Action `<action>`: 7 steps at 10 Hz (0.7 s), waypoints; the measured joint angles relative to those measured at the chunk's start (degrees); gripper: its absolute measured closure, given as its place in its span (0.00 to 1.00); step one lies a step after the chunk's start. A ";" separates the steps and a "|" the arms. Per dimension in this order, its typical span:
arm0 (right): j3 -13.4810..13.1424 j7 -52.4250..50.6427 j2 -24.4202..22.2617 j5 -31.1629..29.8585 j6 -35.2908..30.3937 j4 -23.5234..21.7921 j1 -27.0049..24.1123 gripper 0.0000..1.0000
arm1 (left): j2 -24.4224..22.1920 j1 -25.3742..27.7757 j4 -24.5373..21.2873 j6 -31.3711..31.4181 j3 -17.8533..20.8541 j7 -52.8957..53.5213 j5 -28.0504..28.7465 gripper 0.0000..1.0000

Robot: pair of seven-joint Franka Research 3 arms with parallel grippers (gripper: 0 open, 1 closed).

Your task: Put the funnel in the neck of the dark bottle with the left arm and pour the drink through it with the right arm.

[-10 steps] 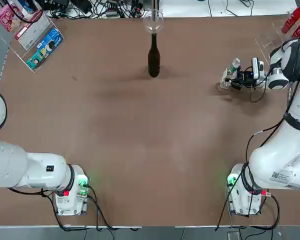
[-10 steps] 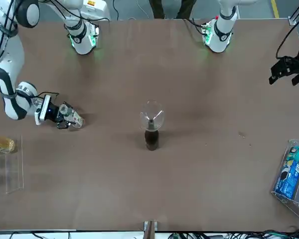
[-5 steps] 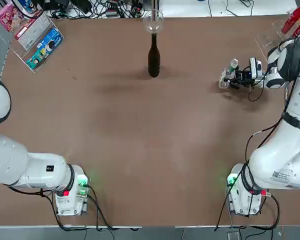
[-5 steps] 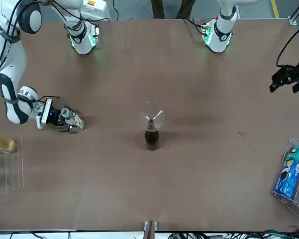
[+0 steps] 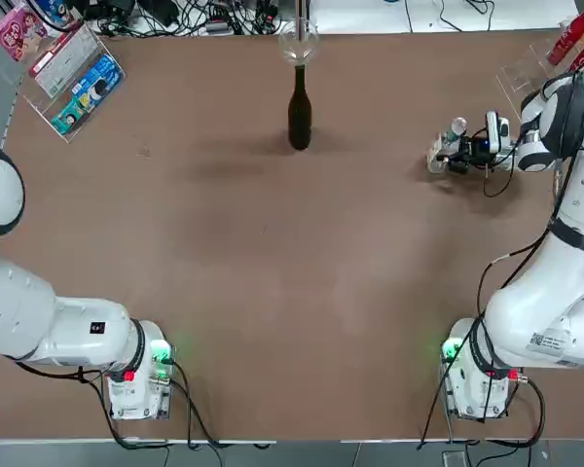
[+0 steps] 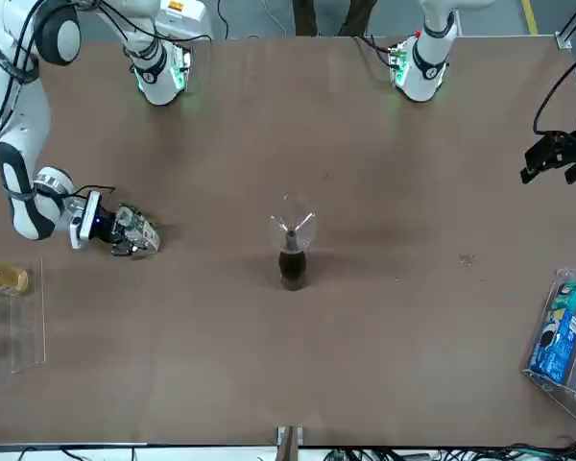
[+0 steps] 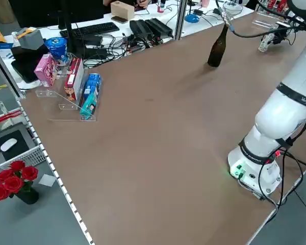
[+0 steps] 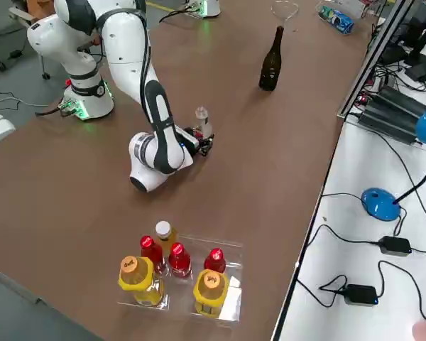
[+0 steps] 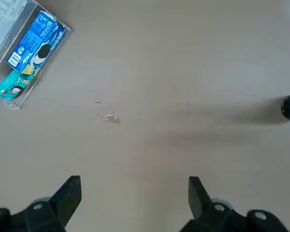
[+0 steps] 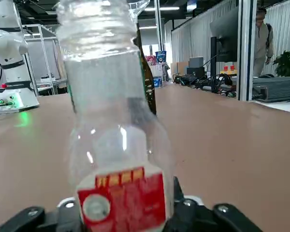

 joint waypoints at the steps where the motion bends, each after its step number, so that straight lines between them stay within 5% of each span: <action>1: 0.00 0.00 0.00 0.01 -0.07 0.00 0.00 0.29 | 0.00 0.00 0.00 -0.01 0.00 0.00 0.00 0.02; 4: -0.02 0.00 0.00 0.04 -0.24 0.01 0.00 0.16 | 0.00 0.00 0.00 -0.87 0.00 -0.01 0.00 0.02; 5: -0.15 0.00 0.00 0.04 -0.24 0.03 -0.01 0.04 | 0.00 0.00 0.02 -0.93 0.00 -0.03 0.00 0.02; 7: -1.83 0.00 0.01 0.04 -0.31 0.22 -0.02 0.00 | -0.01 0.00 0.08 -0.95 -0.01 -0.04 0.00 0.02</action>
